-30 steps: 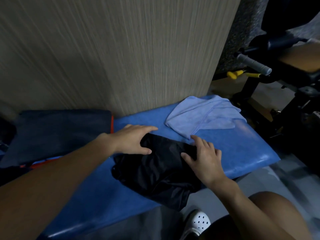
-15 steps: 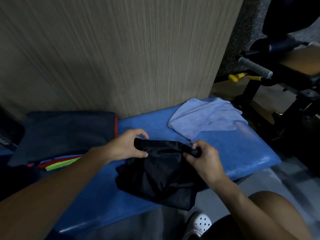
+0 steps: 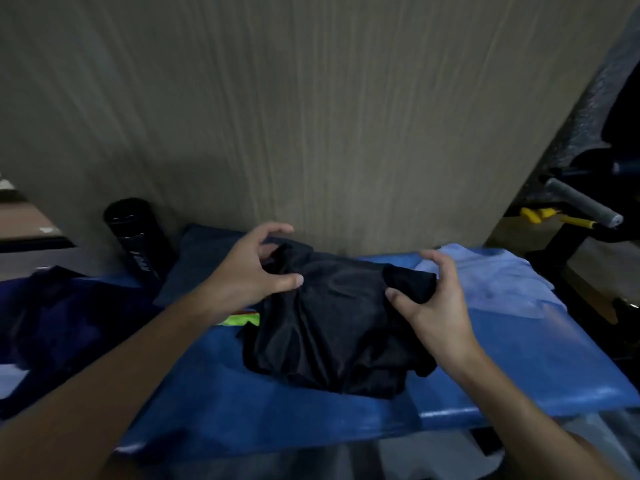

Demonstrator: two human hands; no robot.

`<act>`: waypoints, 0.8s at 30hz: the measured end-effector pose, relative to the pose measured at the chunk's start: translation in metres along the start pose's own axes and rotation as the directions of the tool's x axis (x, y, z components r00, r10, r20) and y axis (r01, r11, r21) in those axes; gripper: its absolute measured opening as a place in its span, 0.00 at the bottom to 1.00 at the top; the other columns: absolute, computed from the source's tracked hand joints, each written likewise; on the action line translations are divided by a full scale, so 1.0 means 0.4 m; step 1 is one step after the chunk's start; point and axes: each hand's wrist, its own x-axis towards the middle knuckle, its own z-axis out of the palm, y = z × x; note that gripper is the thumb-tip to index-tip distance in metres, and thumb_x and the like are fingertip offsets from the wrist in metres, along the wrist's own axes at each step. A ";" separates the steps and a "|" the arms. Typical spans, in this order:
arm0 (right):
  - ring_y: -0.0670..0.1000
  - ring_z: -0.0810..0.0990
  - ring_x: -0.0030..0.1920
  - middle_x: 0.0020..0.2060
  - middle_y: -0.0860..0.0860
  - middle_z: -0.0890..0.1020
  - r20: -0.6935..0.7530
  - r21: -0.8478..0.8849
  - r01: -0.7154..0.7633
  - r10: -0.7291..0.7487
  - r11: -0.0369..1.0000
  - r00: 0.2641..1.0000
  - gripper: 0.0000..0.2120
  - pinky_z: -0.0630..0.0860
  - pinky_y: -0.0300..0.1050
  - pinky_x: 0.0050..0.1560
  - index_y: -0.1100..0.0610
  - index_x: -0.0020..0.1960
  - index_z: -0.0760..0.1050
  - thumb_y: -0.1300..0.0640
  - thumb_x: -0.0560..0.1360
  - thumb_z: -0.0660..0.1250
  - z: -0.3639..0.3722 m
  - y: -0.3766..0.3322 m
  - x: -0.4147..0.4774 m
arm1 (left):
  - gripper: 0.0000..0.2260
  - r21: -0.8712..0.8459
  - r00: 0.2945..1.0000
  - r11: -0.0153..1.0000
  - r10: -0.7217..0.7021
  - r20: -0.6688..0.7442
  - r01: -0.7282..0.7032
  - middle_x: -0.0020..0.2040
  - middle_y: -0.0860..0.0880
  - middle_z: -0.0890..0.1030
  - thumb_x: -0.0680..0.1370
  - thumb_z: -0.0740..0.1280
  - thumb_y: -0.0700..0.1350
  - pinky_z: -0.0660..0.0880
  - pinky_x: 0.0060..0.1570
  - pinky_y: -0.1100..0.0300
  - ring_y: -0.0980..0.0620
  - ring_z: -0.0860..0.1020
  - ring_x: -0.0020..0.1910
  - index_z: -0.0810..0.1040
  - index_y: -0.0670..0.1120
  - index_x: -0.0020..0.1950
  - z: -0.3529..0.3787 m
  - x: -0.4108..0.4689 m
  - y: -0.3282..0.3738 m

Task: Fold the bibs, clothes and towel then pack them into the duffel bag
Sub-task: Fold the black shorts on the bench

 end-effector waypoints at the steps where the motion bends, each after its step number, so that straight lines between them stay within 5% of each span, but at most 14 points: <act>1: 0.31 0.75 0.40 0.45 0.44 0.75 0.016 0.032 0.002 -0.003 0.999 1.000 0.30 0.72 0.25 0.43 0.53 0.64 0.65 0.68 0.70 0.75 0.039 -0.021 0.015 | 0.29 -0.005 0.999 1.000 -0.007 -0.045 0.006 0.54 0.47 0.84 0.66 0.81 0.39 0.78 0.60 0.49 0.49 0.81 0.58 0.75 0.60 0.61 -0.041 0.003 -0.002; 4: 0.36 0.78 0.40 0.44 0.48 0.77 0.067 0.114 -0.008 0.000 0.993 0.998 0.31 0.76 0.30 0.44 0.50 0.65 0.64 0.66 0.70 0.75 0.162 -0.077 0.066 | 0.29 0.033 0.987 0.999 -0.025 -0.157 0.031 0.53 0.48 0.83 0.68 0.80 0.40 0.75 0.63 0.47 0.48 0.78 0.60 0.74 0.58 0.63 -0.170 0.018 -0.004; 8: 0.48 0.79 0.52 0.53 0.51 0.77 0.125 0.196 -0.041 0.016 0.980 0.992 0.31 0.80 0.40 0.50 0.47 0.64 0.63 0.62 0.70 0.76 0.318 -0.116 0.156 | 0.28 0.152 0.958 0.988 0.030 -0.284 0.014 0.57 0.50 0.79 0.69 0.79 0.41 0.73 0.57 0.61 0.56 0.75 0.60 0.72 0.55 0.64 -0.310 0.060 0.013; 10: 0.51 0.78 0.55 0.55 0.51 0.76 0.124 0.193 -0.043 0.019 0.980 0.992 0.31 0.79 0.46 0.55 0.48 0.64 0.63 0.62 0.71 0.76 0.393 -0.111 0.201 | 0.30 0.335 0.933 0.942 0.123 -0.337 -0.003 0.62 0.50 0.75 0.70 0.78 0.42 0.73 0.62 0.56 0.53 0.73 0.62 0.70 0.53 0.68 -0.347 0.088 -0.001; 14: 0.50 0.76 0.56 0.56 0.51 0.74 0.215 0.105 -0.059 0.035 0.993 0.976 0.33 0.74 0.38 0.53 0.57 0.70 0.59 0.67 0.72 0.73 0.497 -0.056 0.244 | 0.26 0.702 0.945 0.701 0.299 -0.133 -0.123 0.69 0.46 0.73 0.76 0.71 0.46 0.67 0.70 0.49 0.47 0.71 0.68 0.69 0.46 0.73 -0.331 0.112 -0.087; 17: 0.50 0.75 0.57 0.54 0.49 0.74 0.279 -0.005 -0.085 0.083 0.996 0.957 0.33 0.72 0.35 0.50 0.56 0.71 0.58 0.63 0.73 0.73 0.510 -0.018 0.249 | 0.23 0.802 0.970 0.567 0.234 0.061 -0.187 0.75 0.48 0.69 0.82 0.61 0.54 0.54 0.77 0.52 0.49 0.61 0.77 0.69 0.47 0.75 -0.289 0.117 -0.158; 19: 0.55 0.72 0.64 0.60 0.52 0.72 0.225 -0.293 0.034 0.034 0.955 0.974 0.30 0.70 0.44 0.59 0.55 0.71 0.61 0.52 0.75 0.72 0.507 0.000 0.243 | 0.31 0.868 0.988 0.475 0.107 0.108 -0.147 0.80 0.50 0.59 0.80 0.47 0.65 0.45 0.78 0.56 0.53 0.52 0.80 0.63 0.50 0.78 -0.271 0.114 -0.200; 21: 0.56 0.61 0.72 0.71 0.54 0.64 0.231 -0.594 0.253 -0.139 0.763 0.963 0.28 0.61 0.56 0.69 0.51 0.72 0.63 0.40 0.77 0.61 0.502 0.010 0.217 | 0.39 0.897 0.992 0.423 0.067 0.110 -0.128 0.81 0.50 0.52 0.73 0.36 0.69 0.43 0.78 0.56 0.53 0.47 0.80 0.58 0.53 0.80 -0.260 0.102 -0.227; 24: 0.48 0.44 0.78 0.79 0.45 0.50 0.544 -0.569 0.512 -0.173 0.643 0.821 0.32 0.44 0.58 0.76 0.41 0.78 0.51 0.33 0.76 0.39 0.504 0.020 0.169 | 0.41 0.916 0.994 0.387 0.070 0.089 -0.109 0.82 0.50 0.49 0.71 0.34 0.69 0.42 0.78 0.55 0.53 0.44 0.80 0.53 0.55 0.81 -0.252 0.090 -0.237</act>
